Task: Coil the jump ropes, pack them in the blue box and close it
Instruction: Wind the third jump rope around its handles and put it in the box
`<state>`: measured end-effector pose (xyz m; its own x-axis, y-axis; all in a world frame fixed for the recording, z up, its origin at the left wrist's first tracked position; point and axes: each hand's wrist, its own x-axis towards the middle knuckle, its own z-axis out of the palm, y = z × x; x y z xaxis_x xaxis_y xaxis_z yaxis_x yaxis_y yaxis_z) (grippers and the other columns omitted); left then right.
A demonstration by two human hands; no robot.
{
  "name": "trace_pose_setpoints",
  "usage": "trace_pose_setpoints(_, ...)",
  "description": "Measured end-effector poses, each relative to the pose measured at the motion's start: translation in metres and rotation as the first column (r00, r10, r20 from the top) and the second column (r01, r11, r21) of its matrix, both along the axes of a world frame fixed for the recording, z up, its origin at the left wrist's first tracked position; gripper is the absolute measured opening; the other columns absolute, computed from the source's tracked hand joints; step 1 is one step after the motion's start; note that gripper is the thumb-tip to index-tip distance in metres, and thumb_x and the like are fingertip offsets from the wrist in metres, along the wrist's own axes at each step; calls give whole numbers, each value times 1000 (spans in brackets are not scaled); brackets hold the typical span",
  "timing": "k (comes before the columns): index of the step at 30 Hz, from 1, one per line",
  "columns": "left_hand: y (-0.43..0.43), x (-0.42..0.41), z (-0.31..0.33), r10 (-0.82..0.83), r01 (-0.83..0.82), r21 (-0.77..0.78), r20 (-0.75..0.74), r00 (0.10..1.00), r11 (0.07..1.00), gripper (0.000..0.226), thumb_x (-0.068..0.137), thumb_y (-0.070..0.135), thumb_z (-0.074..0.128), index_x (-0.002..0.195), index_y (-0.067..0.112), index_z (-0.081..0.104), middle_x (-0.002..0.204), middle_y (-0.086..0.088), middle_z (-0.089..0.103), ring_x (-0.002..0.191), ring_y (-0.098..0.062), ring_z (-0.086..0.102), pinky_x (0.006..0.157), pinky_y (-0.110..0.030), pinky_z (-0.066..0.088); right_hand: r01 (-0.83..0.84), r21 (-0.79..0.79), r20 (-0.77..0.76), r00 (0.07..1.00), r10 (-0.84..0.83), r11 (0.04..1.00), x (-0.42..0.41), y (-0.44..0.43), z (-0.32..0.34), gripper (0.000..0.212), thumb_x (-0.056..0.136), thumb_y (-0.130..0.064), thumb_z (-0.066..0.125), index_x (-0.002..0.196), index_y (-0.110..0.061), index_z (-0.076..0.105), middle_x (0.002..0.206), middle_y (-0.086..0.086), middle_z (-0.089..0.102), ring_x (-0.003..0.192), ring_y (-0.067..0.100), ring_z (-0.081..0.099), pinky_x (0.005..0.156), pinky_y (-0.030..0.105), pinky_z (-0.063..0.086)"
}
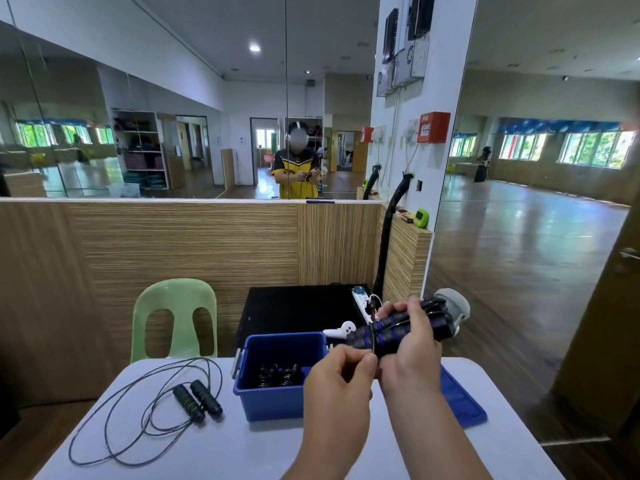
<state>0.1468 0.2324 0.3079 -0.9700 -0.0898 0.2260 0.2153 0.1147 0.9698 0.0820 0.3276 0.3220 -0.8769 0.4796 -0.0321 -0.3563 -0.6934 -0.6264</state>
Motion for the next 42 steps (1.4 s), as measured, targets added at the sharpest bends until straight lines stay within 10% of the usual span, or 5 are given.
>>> trace_pose_setpoints(12,-28,-14,-14,-366,303,227,333,869,926,28,90,33,74,69,14,73,65,-3,65,50,-11,48,49,-24,35,-224,-95,-137,968,210,970,31,-9,18,28,106,-30,47,85,-15,56,81,-2,75,115,18,70,103,35,45)
trace_pose_setpoints(21,-62,-52,4,-629,676,-84,299,718,732,9,76,26,73,80,34,74,76,0,63,66,-14,52,64,-28,45,-444,-152,-217,886,409,883,32,-14,12,19,94,-30,61,95,-11,60,90,9,64,111,33,72,110,49,45)
trace_pose_setpoints(28,-85,-91,15,-628,776,-384,457,630,500,17,91,6,58,96,10,74,90,-16,73,86,-29,66,84,-42,56,-598,-100,-117,801,587,795,44,-11,7,20,95,-30,60,90,-11,62,81,8,61,107,37,72,110,51,45)
trace_pose_setpoints(34,-85,-94,26,-644,793,-161,499,579,588,22,94,2,53,107,19,59,79,-8,54,62,-13,48,54,-26,42,-598,41,50,802,596,801,49,-14,0,9,81,-18,70,86,-11,70,83,10,63,93,32,66,95,47,55)
trace_pose_setpoints(42,-64,-87,32,-313,436,-192,459,832,879,21,92,-1,37,94,19,45,69,-12,60,44,-12,42,42,-24,21,-434,222,131,901,414,873,40,-12,-14,21,97,4,50,102,-11,63,84,7,70,90,25,70,78,44,54)
